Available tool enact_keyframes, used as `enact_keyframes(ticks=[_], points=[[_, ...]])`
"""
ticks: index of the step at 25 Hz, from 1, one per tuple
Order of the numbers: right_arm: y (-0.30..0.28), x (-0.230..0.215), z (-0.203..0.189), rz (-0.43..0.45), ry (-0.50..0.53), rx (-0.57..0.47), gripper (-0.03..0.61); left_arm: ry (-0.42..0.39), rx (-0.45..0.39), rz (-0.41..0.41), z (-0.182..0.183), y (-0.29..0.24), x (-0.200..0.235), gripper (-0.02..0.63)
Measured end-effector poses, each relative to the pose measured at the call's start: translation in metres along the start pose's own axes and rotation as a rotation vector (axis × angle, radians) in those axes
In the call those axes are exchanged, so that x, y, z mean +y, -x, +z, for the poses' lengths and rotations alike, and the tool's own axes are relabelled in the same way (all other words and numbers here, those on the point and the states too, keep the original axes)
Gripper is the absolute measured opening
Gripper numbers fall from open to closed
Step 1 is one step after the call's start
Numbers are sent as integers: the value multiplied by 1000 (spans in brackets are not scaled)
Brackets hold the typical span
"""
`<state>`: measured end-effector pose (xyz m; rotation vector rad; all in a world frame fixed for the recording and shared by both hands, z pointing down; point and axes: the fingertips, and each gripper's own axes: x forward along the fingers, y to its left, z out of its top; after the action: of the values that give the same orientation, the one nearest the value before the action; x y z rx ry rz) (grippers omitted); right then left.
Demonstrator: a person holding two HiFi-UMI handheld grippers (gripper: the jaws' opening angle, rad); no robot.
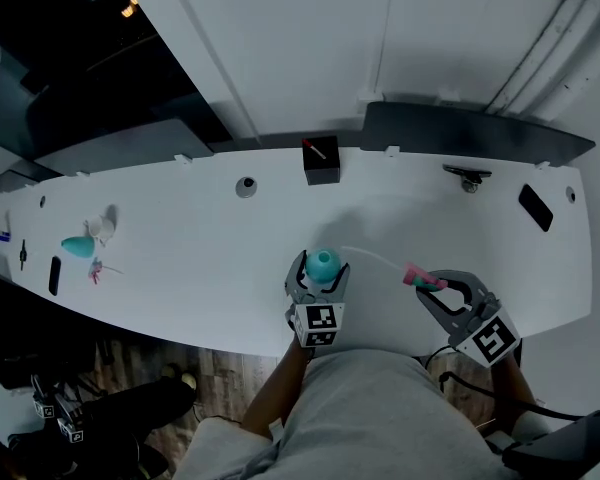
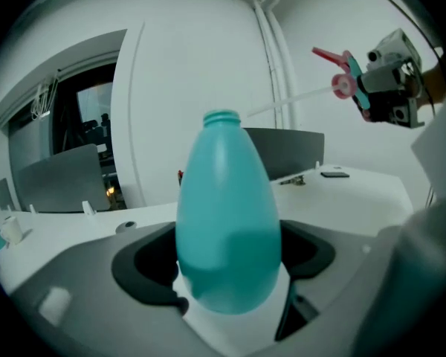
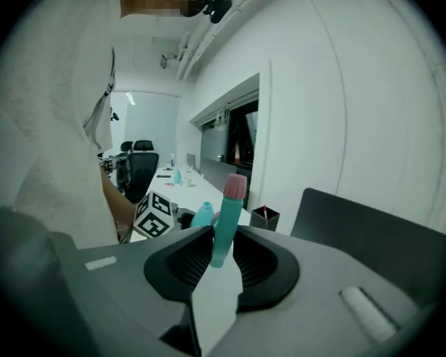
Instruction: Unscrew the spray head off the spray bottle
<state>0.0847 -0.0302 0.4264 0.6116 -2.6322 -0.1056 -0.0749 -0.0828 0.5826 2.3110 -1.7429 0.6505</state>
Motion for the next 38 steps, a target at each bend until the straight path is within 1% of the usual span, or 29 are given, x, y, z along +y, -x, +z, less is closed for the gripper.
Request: enact_keyframes(ticks=[1,3,5,6,8,10,12,14,16,18,21,27,32,35,38], points=[[1,-6,-5,-40,-18,8,89,10,6,9,-2,1,4,399],[-5,-18,-15,-134,-15,49,89,18,2,15,1,2,8,399],[-24,-21,-24,-223,-10,73,89,26,-14,-2,10,2,2,399],[-37,-19,-29,-256,-27,74,89,33,-20,-17,13,4,-4,399],[-67,-10,-41,-298,-76,77,89,48,-18,-48,14,7,-15,399],[-95,-2,-50,-321,-86,81,89,64,-4,-70,12,6,-22,399],[-112,3,-54,-335,-85,86,89,75,5,-75,10,7,-23,399],[-119,6,-54,-342,-132,88,89,79,7,-69,9,10,-19,399],[-121,9,-56,-350,-181,89,89,83,7,-61,7,14,-14,399],[-122,12,-58,-357,-199,88,89,89,13,-56,4,18,-11,399],[-120,14,-61,-374,-232,114,89,94,14,-59,0,22,-9,399],[-124,23,-61,-403,-241,146,89,77,20,-89,-9,33,-5,399],[-129,37,-68,-431,-250,185,89,107,18,-117,-17,42,-1,399],[-130,41,-67,-459,-251,198,89,126,9,-144,-15,45,-1,399],[-127,40,-66,-493,-276,201,89,119,-11,-178,-7,49,-8,399]])
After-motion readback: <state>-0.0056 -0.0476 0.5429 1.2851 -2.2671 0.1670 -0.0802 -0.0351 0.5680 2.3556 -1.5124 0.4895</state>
